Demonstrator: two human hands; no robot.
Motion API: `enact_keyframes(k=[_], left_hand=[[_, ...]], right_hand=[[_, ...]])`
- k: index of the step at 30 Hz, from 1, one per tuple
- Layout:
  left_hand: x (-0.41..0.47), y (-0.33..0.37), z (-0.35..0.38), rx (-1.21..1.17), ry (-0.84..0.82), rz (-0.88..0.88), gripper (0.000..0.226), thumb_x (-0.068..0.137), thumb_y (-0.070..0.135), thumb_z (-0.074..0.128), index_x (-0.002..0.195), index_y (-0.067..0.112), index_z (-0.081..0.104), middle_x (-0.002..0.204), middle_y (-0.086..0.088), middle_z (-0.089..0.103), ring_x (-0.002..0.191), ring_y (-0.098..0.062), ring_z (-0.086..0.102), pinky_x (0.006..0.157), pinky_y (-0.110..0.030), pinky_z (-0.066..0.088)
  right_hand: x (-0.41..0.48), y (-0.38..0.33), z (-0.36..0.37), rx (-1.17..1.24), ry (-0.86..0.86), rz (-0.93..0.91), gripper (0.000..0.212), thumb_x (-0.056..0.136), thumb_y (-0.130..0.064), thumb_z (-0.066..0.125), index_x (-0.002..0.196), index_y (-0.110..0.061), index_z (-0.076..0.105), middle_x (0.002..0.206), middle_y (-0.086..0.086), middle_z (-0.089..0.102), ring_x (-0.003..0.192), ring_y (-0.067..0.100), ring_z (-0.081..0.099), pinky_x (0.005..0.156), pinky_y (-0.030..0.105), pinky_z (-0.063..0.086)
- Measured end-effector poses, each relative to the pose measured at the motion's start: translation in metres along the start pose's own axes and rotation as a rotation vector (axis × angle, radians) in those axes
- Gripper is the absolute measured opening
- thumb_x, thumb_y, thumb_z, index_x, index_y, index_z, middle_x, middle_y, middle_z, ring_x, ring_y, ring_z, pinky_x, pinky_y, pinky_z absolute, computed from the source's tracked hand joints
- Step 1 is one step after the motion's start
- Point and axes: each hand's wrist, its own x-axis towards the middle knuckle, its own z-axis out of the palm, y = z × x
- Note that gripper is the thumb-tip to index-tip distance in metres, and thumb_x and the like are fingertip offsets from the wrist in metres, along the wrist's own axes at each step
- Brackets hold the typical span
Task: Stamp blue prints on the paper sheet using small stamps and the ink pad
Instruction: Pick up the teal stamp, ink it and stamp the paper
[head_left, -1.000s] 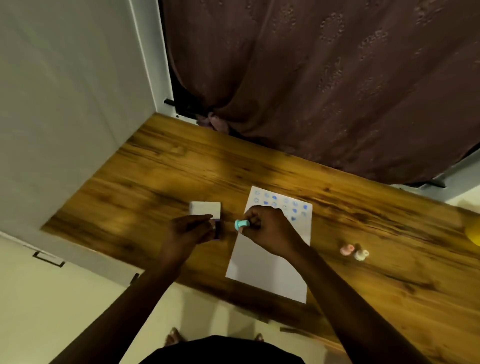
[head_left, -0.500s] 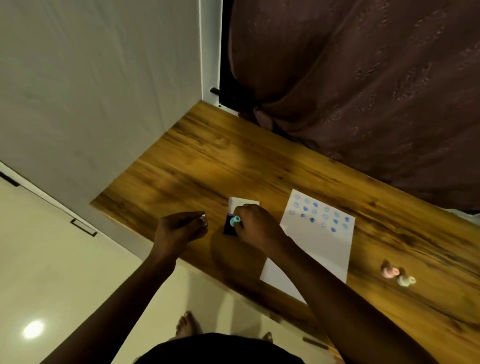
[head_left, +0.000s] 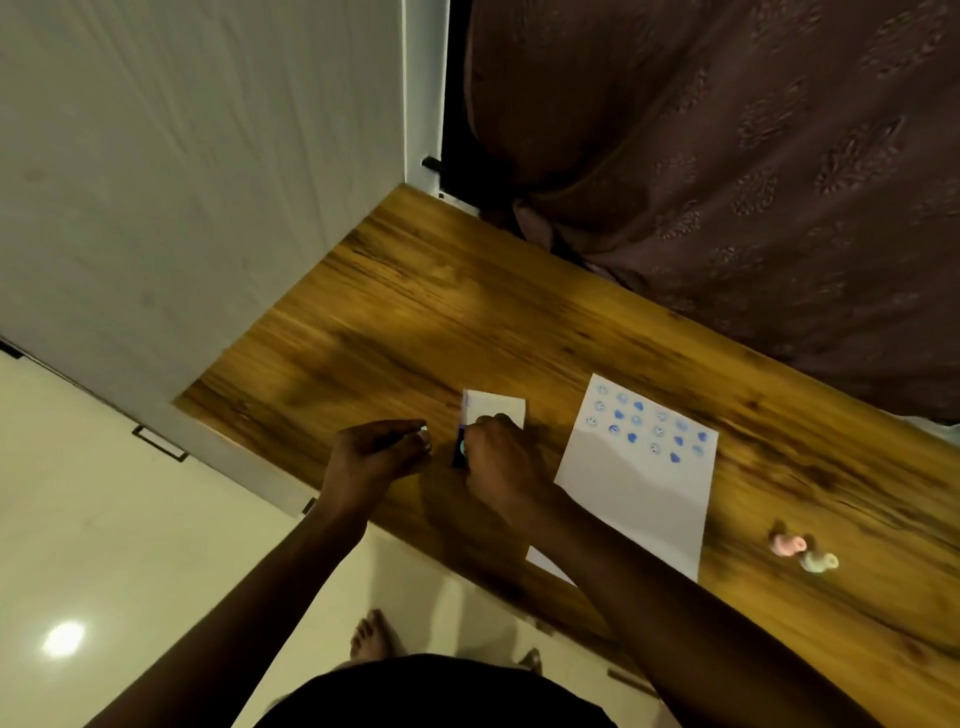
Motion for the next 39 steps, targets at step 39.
enact_keyframes(k=[39], left_hand=[[-0.021,-0.031,0.182,0.002,-0.362,-0.040,0.019,0.090,0.011,0.076,0.109,0.010,0.077,0.101,-0.004,0.081,0.094,-0.025,0.080,0.073,-0.025,0.063]], right_hand=[[-0.098,0.264,-0.034,0.204,0.056,0.595,0.035,0.097,-0.030,0.063,0.126,-0.010,0.065,0.125,0.011,0.069,0.111,0.028,0.066,0.090,0.033,0.055]])
